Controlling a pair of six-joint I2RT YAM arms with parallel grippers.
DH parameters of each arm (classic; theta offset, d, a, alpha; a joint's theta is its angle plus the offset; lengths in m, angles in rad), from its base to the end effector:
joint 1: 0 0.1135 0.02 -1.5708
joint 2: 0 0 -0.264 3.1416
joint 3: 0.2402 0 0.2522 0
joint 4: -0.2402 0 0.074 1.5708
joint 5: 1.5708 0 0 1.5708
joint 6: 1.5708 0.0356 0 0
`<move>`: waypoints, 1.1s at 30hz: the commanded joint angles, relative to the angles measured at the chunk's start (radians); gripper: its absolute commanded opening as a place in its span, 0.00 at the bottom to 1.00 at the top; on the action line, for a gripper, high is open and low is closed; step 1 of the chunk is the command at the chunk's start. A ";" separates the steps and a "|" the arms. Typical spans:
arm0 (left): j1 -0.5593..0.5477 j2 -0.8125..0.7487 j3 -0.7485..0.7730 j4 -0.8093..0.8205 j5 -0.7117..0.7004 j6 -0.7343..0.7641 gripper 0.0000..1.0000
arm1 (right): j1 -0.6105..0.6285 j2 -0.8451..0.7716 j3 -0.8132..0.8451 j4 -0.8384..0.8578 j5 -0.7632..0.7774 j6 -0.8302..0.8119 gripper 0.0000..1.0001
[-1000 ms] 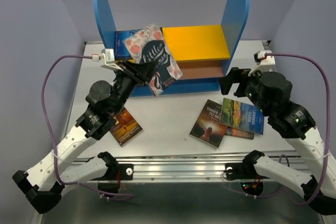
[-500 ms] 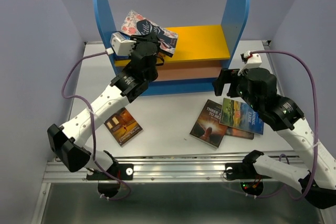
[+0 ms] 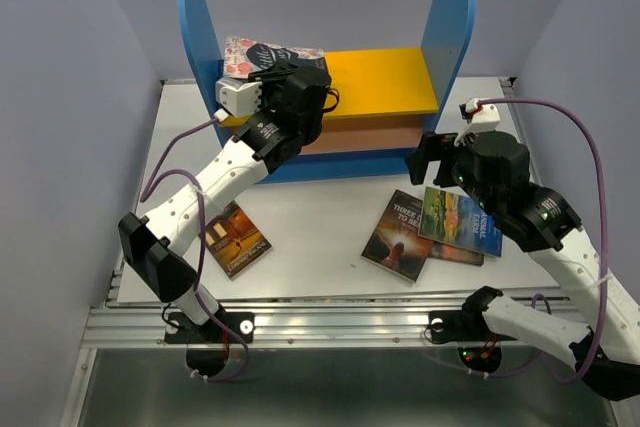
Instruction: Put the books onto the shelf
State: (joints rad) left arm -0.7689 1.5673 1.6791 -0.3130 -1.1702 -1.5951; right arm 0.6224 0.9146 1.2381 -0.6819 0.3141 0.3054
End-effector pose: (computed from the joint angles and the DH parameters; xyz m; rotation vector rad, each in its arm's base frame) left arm 0.2685 -0.2142 0.4469 -1.3450 1.0477 -0.7566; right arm 0.1471 0.0920 0.4196 -0.0945 1.9218 0.3224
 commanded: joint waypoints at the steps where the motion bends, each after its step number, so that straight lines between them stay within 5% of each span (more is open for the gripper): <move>1: 0.026 -0.004 0.105 -0.139 -0.120 -0.170 0.00 | -0.001 -0.022 -0.011 0.018 -0.001 -0.020 1.00; 9: 0.062 0.019 0.111 -0.245 -0.056 -0.278 0.00 | -0.001 -0.031 -0.012 0.019 0.005 -0.019 1.00; 14: 0.068 0.054 0.143 -0.371 -0.043 -0.411 0.09 | -0.001 -0.034 -0.005 0.018 -0.026 -0.014 1.00; 20: 0.068 0.068 0.151 -0.426 -0.006 -0.456 0.50 | -0.001 -0.040 -0.014 0.015 -0.032 -0.014 1.00; 24: 0.068 0.050 0.119 -0.417 0.041 -0.424 0.51 | -0.001 -0.040 -0.011 0.004 -0.020 -0.012 1.00; 28: 0.068 0.039 0.103 -0.405 0.067 -0.410 0.73 | -0.001 -0.043 -0.008 -0.010 -0.015 -0.008 1.00; 33: 0.069 0.020 0.105 -0.399 0.122 -0.339 0.85 | -0.001 -0.051 -0.022 -0.011 -0.023 -0.008 1.00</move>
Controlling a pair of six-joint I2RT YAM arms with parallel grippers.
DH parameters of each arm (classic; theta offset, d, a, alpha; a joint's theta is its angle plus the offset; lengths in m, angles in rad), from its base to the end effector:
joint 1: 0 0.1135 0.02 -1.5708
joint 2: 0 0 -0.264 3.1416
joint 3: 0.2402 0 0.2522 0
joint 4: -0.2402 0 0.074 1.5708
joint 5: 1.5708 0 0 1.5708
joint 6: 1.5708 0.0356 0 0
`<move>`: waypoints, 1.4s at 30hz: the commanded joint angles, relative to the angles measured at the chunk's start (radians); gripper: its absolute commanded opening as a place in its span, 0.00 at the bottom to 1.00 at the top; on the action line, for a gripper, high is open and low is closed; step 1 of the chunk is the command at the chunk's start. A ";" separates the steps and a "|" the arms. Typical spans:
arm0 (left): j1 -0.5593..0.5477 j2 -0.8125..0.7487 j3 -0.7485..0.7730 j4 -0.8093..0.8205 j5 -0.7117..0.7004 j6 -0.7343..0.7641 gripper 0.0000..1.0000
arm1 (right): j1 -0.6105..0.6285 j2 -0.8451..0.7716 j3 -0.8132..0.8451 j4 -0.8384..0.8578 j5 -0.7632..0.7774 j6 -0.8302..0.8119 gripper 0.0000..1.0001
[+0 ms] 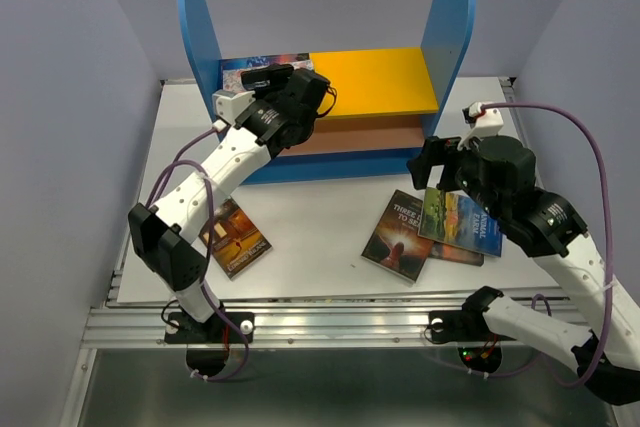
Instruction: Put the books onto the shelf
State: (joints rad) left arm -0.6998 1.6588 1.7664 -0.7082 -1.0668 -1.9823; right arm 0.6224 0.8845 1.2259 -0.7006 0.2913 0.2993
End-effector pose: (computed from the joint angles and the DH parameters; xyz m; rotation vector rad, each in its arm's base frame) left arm 0.2921 -0.2051 0.4109 -1.5417 1.1189 -0.6890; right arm 0.1397 0.0877 0.4183 -0.1162 1.9254 0.3390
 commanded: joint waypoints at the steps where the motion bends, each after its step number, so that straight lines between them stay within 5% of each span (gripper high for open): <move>1: 0.000 -0.076 0.015 0.001 0.030 0.059 0.86 | -0.001 -0.019 -0.011 0.007 -0.001 -0.003 1.00; 5: 0.003 -0.105 -0.004 0.038 0.076 0.151 0.99 | -0.001 0.008 -0.008 0.003 -0.070 -0.015 1.00; 12: 0.059 -0.263 -0.229 0.349 0.295 0.564 0.99 | -0.001 0.122 0.029 0.015 -0.233 -0.046 1.00; 16: 0.097 -0.324 -0.320 0.437 0.395 0.649 0.99 | -0.001 0.159 0.043 0.052 -0.268 -0.051 1.00; 30: 0.128 -0.289 -0.304 0.438 0.508 0.656 0.99 | -0.001 0.419 0.268 0.164 -0.485 -0.109 0.98; 42: 0.138 -0.358 -0.358 0.463 0.491 0.692 0.99 | 0.026 0.728 0.606 0.153 -0.463 -0.233 0.60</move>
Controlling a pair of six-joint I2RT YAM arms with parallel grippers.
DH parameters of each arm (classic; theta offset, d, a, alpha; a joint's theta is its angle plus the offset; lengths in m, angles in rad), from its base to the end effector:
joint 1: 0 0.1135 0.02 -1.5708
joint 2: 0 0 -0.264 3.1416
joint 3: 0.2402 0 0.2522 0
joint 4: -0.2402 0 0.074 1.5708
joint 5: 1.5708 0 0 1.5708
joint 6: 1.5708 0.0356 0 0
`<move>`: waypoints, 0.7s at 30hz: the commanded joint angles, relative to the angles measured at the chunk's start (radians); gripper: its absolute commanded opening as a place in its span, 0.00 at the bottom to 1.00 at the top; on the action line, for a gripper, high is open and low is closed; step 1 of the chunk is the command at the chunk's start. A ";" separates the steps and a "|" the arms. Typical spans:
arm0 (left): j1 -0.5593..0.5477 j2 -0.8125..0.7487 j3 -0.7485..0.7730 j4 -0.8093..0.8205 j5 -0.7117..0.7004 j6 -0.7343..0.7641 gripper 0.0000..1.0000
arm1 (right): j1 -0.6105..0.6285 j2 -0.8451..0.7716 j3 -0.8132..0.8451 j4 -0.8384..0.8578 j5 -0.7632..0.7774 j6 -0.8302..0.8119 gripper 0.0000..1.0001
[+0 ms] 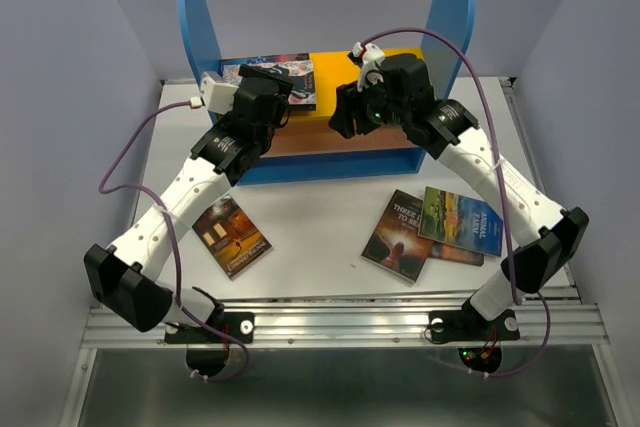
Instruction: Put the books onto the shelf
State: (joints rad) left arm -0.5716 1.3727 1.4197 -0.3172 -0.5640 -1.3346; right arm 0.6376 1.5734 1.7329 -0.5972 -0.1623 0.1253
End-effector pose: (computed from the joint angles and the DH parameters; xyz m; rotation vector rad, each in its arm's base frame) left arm 0.2712 -0.1518 0.4160 -1.0585 1.5525 -0.8300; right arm 0.2793 0.2141 0.4294 -0.6250 1.9657 0.6433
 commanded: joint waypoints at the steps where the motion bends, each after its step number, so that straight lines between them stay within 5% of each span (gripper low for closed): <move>1: 0.010 -0.073 -0.015 0.076 -0.005 0.048 0.99 | 0.011 0.056 0.118 0.051 -0.009 -0.061 0.59; 12: 0.033 -0.087 -0.053 0.110 0.082 0.129 0.99 | 0.039 0.229 0.297 -0.003 -0.118 -0.107 0.56; 21: 0.038 -0.072 -0.053 0.113 0.130 0.152 0.99 | 0.057 0.295 0.379 0.043 -0.046 -0.078 0.46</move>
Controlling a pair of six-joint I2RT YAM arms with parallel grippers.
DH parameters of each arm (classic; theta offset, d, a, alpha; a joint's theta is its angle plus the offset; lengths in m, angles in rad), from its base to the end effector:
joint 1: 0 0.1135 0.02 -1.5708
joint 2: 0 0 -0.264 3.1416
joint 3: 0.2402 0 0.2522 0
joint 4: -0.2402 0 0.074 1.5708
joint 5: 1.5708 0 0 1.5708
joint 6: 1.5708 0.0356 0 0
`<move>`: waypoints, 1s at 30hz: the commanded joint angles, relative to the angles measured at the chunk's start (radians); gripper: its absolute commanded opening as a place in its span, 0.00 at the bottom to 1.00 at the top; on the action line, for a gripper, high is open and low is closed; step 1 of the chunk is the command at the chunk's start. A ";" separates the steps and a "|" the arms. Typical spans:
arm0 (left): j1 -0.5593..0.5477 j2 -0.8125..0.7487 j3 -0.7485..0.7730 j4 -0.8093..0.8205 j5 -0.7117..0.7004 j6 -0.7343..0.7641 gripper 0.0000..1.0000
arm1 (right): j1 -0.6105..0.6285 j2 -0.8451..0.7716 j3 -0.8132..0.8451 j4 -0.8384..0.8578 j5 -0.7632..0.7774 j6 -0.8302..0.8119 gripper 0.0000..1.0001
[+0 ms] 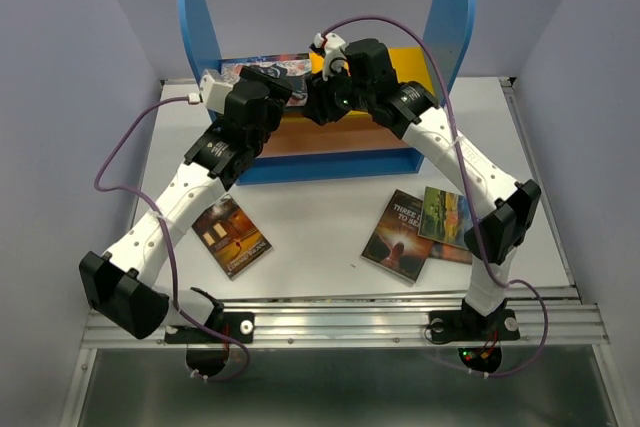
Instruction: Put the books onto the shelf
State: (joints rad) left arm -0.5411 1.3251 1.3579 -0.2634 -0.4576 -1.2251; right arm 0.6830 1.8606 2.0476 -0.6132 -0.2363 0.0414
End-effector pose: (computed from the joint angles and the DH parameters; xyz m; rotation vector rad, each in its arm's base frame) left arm 0.2668 -0.1420 0.4134 -0.9314 1.6100 -0.8496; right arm 0.3235 0.2740 0.4261 -0.7943 1.8939 0.6947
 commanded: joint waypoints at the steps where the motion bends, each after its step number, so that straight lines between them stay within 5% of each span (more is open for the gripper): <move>1: 0.007 -0.026 0.006 0.058 0.025 0.045 0.99 | 0.012 0.014 0.068 0.066 0.037 0.012 0.45; 18: 0.013 -0.152 -0.065 0.063 -0.007 0.118 0.98 | 0.030 0.066 0.105 0.141 0.157 0.040 0.38; 30: 0.087 -0.139 -0.040 0.036 0.005 0.156 0.98 | 0.030 0.023 0.077 0.156 0.230 0.058 0.59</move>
State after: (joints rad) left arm -0.4614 1.1900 1.3018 -0.2333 -0.4534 -1.1137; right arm 0.7029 1.9240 2.1139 -0.5301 -0.0708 0.0868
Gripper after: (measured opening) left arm 0.981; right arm 0.576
